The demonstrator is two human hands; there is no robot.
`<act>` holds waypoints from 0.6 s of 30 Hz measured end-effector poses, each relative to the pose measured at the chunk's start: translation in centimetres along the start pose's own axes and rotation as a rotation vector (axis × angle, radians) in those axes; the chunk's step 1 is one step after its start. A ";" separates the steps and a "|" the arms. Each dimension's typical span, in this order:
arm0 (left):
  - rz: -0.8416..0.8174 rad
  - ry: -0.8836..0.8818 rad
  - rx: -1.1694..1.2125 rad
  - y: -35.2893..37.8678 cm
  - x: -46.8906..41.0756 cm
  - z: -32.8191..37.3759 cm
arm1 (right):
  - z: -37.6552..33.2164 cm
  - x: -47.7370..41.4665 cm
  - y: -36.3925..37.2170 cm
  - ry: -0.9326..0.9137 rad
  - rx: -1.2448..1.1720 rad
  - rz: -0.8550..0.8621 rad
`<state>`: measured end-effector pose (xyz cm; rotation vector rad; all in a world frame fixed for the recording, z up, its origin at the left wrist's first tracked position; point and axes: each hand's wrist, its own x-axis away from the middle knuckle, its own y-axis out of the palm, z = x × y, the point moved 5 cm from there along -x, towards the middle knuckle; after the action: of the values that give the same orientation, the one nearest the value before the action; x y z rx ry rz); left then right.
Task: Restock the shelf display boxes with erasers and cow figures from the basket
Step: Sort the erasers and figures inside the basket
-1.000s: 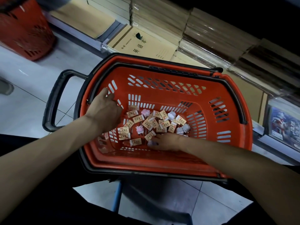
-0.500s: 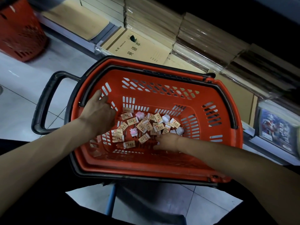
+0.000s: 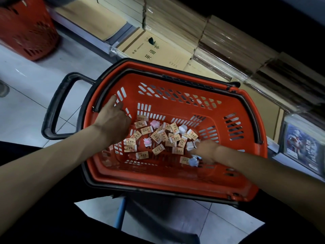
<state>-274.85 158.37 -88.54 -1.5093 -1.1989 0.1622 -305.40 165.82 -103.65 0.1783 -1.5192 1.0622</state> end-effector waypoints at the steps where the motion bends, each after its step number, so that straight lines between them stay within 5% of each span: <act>1: -0.004 -0.003 0.002 -0.2 0.0 0.0 | 0.3 0.1 0.6 0.005 0.007 -0.023; 13: -0.023 0.015 -0.001 0.6 -0.2 0.2 | -3.6 -1.8 0.1 0.075 0.298 0.027; 18: -0.010 0.014 0.009 0.8 -0.3 0.2 | -4.9 -3.1 0.4 0.106 0.131 0.015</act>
<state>-274.66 158.41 -89.42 -1.4945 -1.1930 0.1499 -301.29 168.08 -107.13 0.1983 -1.3592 1.1662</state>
